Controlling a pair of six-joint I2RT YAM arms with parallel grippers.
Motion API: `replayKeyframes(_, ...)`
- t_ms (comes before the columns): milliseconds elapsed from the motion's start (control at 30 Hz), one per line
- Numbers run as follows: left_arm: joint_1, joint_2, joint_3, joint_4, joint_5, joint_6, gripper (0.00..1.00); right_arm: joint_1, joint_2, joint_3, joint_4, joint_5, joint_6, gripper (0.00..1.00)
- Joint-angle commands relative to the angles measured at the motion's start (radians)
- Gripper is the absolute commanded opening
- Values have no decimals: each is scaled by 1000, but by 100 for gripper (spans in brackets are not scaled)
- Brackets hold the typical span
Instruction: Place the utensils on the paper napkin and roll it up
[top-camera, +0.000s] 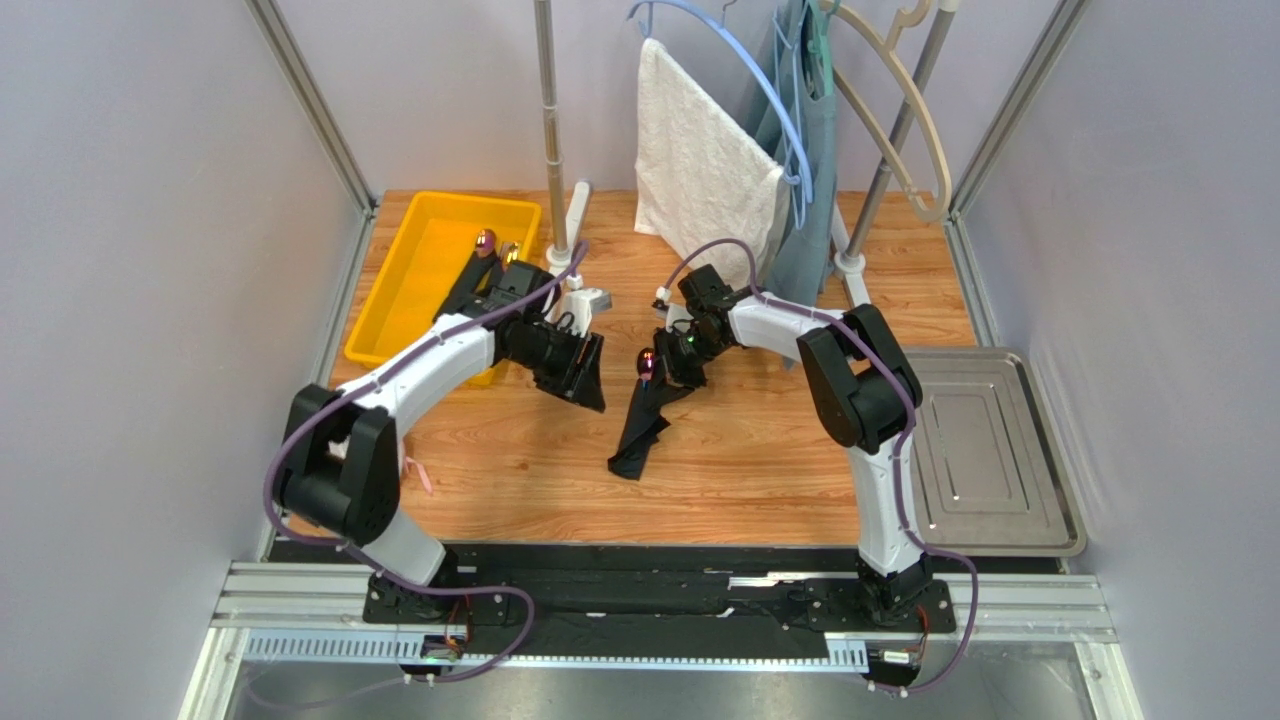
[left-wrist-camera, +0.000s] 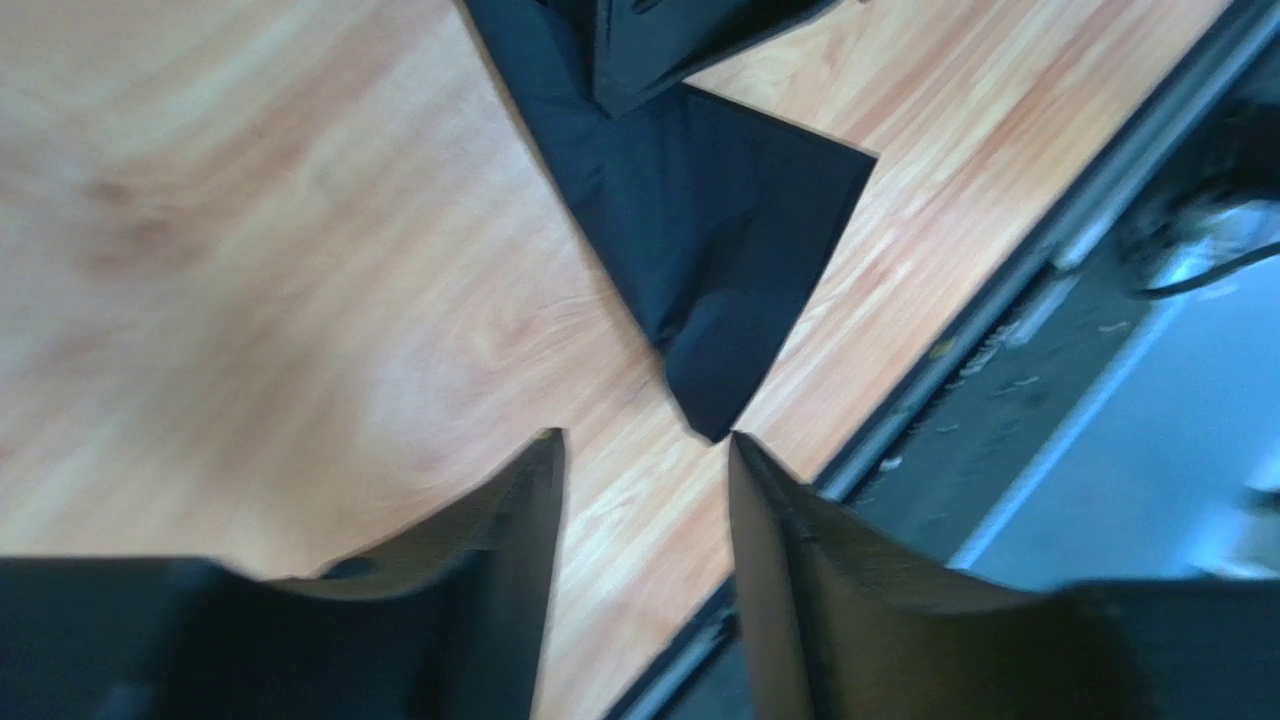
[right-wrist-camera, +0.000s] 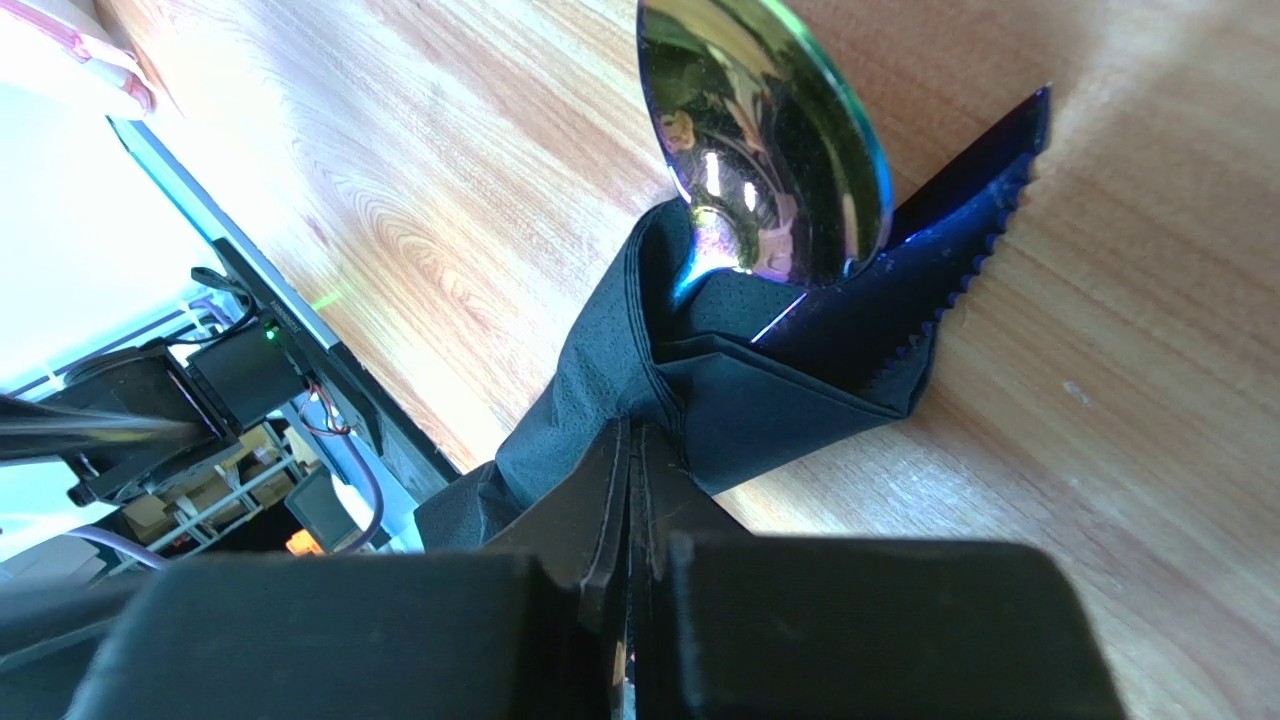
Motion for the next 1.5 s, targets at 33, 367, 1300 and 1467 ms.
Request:
replayKeyframes(33,10,111,-38,131,335,-132,37,5,64,-32,-16,189,-64,0)
replayKeyframes(367,-1,296,-104,386,491,-391,15,-1,65,-32,-24,188,-64,0)
replayKeyframes(1300,-44,463,-109,267,186,-308,0,-40,-109,0,-76,35,-46,13)
replayKeyframes(1467,-44,474,-102,271,171,-313,0,-27,-180,-61,-16,-28,15,14)
